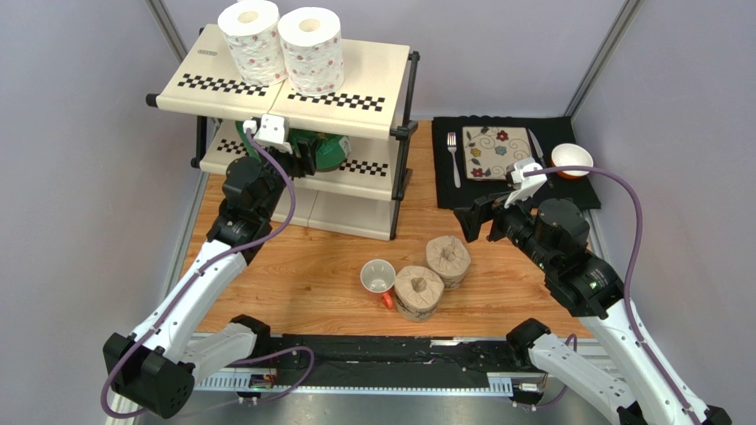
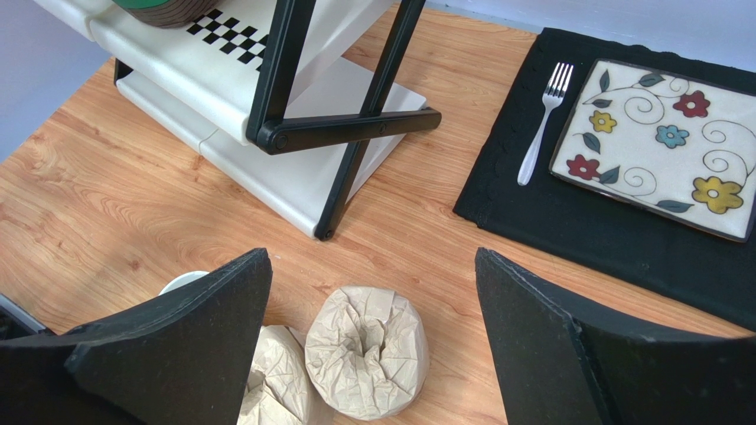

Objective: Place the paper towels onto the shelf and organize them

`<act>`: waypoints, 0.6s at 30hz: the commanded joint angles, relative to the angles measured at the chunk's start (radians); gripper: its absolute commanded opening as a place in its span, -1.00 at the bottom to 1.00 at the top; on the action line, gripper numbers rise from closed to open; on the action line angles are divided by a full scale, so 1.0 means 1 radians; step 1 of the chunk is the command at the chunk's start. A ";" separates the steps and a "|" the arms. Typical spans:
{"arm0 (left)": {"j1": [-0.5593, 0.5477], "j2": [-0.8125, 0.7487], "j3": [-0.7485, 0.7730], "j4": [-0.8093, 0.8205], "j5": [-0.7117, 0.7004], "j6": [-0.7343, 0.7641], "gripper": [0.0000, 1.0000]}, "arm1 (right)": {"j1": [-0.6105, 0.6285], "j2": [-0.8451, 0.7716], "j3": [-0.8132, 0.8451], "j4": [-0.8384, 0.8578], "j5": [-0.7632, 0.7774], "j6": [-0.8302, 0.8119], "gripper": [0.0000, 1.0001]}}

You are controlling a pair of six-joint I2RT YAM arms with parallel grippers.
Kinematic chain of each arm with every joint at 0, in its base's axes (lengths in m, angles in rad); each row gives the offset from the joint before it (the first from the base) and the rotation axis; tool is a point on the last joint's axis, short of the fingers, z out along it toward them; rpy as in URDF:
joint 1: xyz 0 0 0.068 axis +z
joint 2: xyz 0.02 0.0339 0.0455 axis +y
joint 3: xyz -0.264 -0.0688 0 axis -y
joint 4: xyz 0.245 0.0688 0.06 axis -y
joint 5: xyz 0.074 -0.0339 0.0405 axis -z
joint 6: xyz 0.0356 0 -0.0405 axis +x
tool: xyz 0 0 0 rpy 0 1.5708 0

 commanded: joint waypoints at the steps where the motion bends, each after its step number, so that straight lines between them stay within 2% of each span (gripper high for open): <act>1: 0.006 -0.009 0.009 0.033 0.004 0.004 0.48 | 0.003 -0.019 0.026 0.008 0.015 -0.018 0.79; 18: 0.006 -0.098 0.028 0.040 0.035 -0.025 0.50 | 0.003 -0.023 0.026 0.004 0.012 -0.013 0.79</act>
